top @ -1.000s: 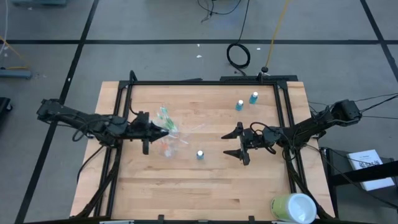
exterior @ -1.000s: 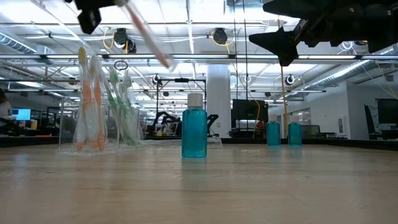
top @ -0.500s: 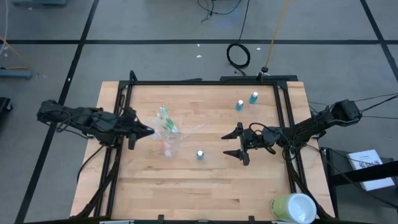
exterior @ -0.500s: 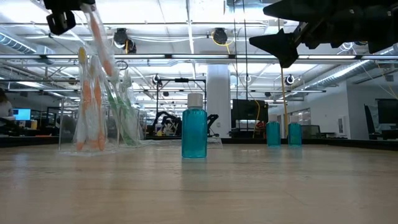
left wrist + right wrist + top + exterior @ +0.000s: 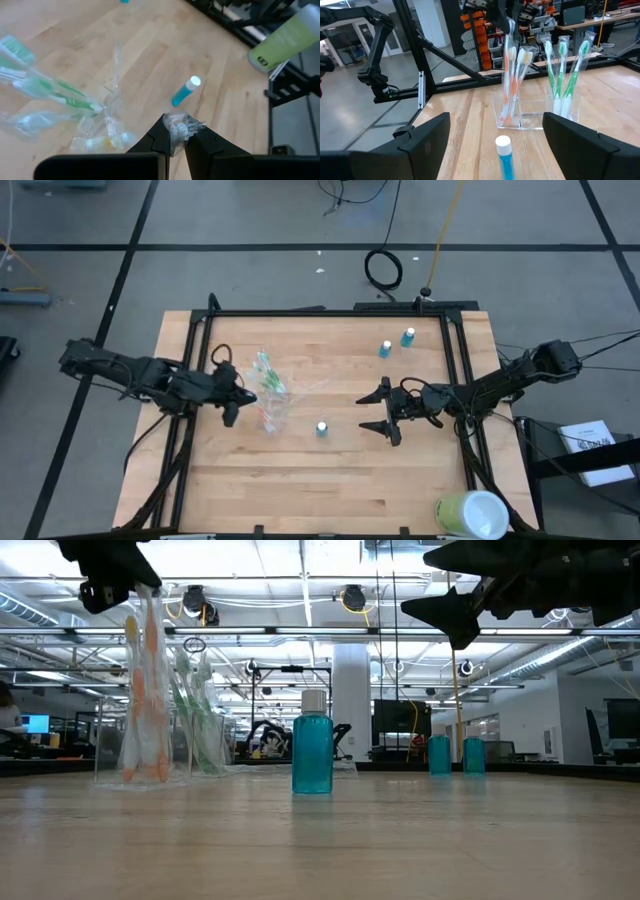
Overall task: Pick & Place toothbrushing station
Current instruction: Put the orange toothbrush into the bottom section of the transparent organizer
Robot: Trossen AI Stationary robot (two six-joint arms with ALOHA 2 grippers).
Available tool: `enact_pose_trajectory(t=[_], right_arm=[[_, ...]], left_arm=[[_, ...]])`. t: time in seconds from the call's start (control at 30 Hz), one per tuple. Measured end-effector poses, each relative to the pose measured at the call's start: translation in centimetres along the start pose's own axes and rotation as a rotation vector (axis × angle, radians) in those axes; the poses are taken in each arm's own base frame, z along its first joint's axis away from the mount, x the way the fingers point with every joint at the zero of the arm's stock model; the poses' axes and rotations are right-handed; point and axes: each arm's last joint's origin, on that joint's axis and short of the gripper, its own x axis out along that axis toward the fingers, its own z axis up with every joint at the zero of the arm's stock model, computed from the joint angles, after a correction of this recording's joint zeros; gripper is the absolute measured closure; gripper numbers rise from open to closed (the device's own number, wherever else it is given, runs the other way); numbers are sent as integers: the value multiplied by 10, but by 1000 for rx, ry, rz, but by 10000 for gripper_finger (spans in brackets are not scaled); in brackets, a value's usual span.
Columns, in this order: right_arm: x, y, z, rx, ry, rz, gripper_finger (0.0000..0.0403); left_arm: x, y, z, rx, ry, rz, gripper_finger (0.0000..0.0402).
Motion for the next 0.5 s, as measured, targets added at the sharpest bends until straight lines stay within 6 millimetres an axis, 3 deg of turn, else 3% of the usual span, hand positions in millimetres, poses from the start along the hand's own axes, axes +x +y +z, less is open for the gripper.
enact_pose_trajectory(t=[0.5], right_arm=[[0, 0, -1, 3, 6, -1, 94]], left_arm=[[39, -10, -7, 9, 82, 81, 366]])
